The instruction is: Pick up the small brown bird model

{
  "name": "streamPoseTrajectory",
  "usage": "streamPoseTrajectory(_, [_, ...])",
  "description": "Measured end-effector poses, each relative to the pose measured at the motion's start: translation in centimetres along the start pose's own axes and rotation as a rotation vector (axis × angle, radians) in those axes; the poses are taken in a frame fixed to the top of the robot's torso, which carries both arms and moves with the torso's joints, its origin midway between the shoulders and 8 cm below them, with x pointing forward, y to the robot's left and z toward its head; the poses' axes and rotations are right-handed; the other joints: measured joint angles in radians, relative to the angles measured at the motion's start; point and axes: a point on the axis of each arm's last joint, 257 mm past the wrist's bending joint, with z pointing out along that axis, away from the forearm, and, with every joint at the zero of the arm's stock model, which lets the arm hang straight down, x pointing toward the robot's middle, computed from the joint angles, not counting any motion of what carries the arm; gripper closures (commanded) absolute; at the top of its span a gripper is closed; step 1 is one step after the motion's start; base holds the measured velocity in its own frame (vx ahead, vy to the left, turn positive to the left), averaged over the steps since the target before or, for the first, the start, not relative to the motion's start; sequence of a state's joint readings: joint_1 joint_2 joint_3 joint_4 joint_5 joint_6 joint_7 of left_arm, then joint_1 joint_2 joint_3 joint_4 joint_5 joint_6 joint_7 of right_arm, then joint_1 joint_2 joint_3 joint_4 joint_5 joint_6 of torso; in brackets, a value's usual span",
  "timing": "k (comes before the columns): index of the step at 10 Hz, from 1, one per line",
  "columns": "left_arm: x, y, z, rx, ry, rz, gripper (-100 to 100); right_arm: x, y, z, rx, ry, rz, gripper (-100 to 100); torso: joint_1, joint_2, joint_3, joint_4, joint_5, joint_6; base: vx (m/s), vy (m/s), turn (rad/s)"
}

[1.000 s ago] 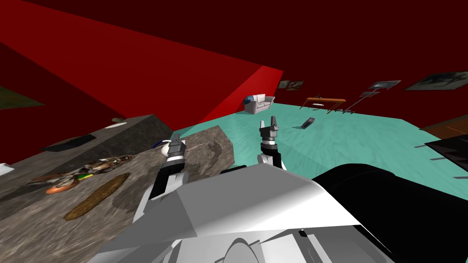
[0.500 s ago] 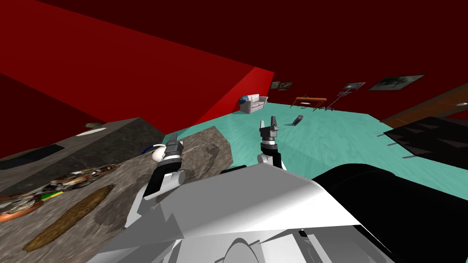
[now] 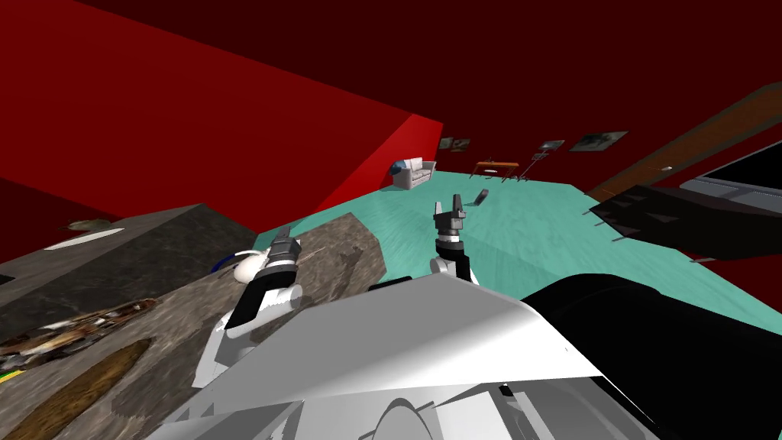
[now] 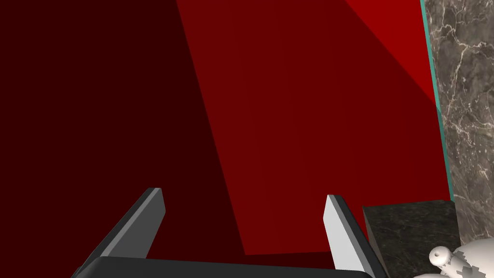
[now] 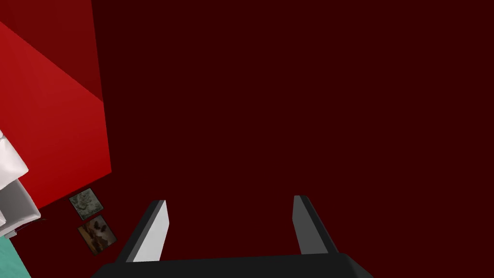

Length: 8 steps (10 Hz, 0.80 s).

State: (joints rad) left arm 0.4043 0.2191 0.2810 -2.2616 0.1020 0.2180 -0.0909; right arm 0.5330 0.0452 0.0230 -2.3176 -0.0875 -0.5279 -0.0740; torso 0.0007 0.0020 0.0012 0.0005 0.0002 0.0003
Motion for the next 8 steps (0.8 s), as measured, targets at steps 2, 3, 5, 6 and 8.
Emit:
streamPoseTrajectory(2, [-0.8,0.9,0.3,-0.043,-0.013,-0.006,-100,0.0,0.0,0.0,0.000,0.000,0.000,0,0.000,0.000,0.000,0.000,0.000,0.000,-0.028,0.003,-0.156])
streamPoseTrajectory(3, [-1.1,1.5,0.3,-0.067,-0.017,-0.010,-100,0.0,0.0,0.0,0.000,0.000,0.000,0,0.000,-0.001,0.000,0.000,0.000,-0.001,-0.028,-0.004,-0.240])
streamPoseTrajectory(5, [-1.9,2.3,0.4,-0.107,-0.031,-0.018,-100,0.0,0.0,0.0,0.000,0.000,0.000,0,0.000,-0.001,0.000,0.000,0.000,-0.001,-0.017,0.002,-0.031])
streamPoseTrajectory(6, [-2.1,2.7,0.3,-0.126,-0.031,-0.019,-100,0.0,0.0,0.0,0.000,0.000,0.000,0,0.000,-0.001,-0.001,0.000,0.000,-0.001,-0.017,0.002,-0.176])
streamPoseTrajectory(8, [-2.9,3.7,0.4,-0.168,-0.044,-0.029,-100,0.0,0.0,0.0,0.000,0.000,0.000,0,0.001,-0.001,-0.001,0.000,0.000,-0.001,-0.021,0.010,-0.155])
